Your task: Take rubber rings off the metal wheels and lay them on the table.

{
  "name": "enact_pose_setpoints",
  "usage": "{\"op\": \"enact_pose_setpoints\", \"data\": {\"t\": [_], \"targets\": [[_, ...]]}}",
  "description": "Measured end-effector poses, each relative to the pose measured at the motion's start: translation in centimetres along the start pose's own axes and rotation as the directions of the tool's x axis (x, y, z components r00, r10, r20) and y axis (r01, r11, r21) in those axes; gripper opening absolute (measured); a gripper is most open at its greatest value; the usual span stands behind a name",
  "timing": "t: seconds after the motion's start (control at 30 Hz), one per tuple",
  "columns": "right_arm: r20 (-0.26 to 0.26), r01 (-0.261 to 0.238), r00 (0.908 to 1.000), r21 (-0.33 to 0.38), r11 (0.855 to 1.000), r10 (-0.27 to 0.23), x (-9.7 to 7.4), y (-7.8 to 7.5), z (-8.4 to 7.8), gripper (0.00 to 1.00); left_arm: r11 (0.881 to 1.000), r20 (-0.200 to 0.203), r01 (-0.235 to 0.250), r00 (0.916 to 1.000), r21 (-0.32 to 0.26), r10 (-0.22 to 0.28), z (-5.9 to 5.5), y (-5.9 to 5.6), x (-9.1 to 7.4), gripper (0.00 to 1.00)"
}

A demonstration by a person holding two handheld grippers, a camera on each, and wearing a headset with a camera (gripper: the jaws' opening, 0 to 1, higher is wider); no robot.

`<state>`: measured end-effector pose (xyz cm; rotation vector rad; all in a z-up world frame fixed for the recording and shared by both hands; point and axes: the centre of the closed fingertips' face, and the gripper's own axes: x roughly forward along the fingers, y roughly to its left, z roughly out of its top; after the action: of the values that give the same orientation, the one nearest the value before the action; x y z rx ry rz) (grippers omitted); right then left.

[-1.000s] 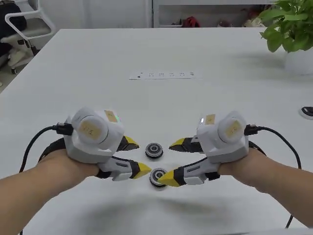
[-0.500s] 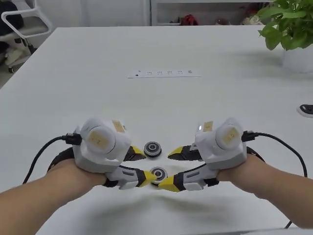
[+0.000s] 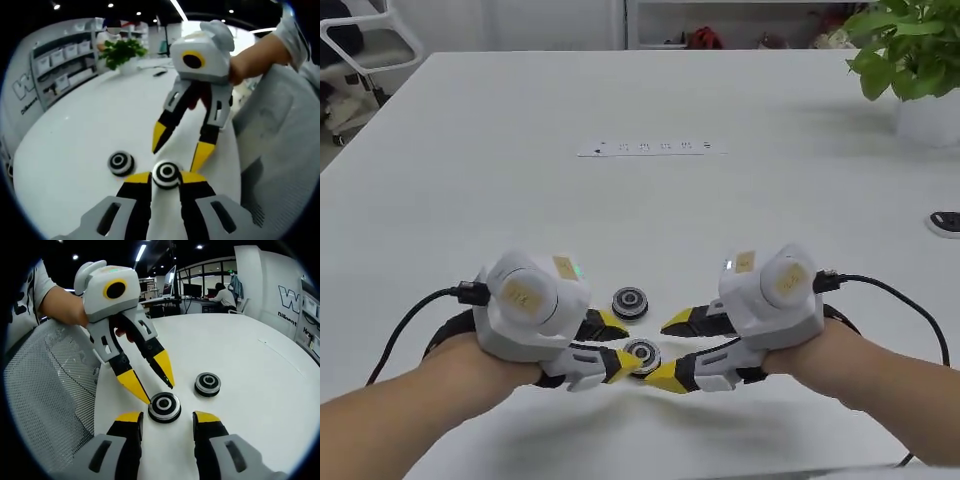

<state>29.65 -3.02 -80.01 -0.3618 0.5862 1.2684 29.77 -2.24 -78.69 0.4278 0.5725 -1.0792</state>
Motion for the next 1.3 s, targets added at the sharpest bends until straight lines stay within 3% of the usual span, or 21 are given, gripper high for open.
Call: {"op": "enact_pose_setpoints", "data": {"t": [0.3,0.9,1.3], "targets": [[-0.003,-0.009,1.0,0.01,1.0,0.009,0.11,0.17,-0.17,0.34,1.0,-0.008,0.013,0.9999,0.006,-0.013,-0.25,-0.33,0.47,0.2],[-0.006,-0.025,0.9997,0.029,0.999,0.025,0.36,0.51,-0.57,0.29,1.0,0.011,0.001,0.9999,-0.007,-0.001,-0.17,-0.3,0.85,0.14],[0.004,-0.01,0.9999,0.045,0.999,0.01,0.66,0.27,-0.51,0.24,1.0,0.013,-0.006,0.9999,-0.006,0.006,-0.18,-0.26,0.87,0.14]]}}
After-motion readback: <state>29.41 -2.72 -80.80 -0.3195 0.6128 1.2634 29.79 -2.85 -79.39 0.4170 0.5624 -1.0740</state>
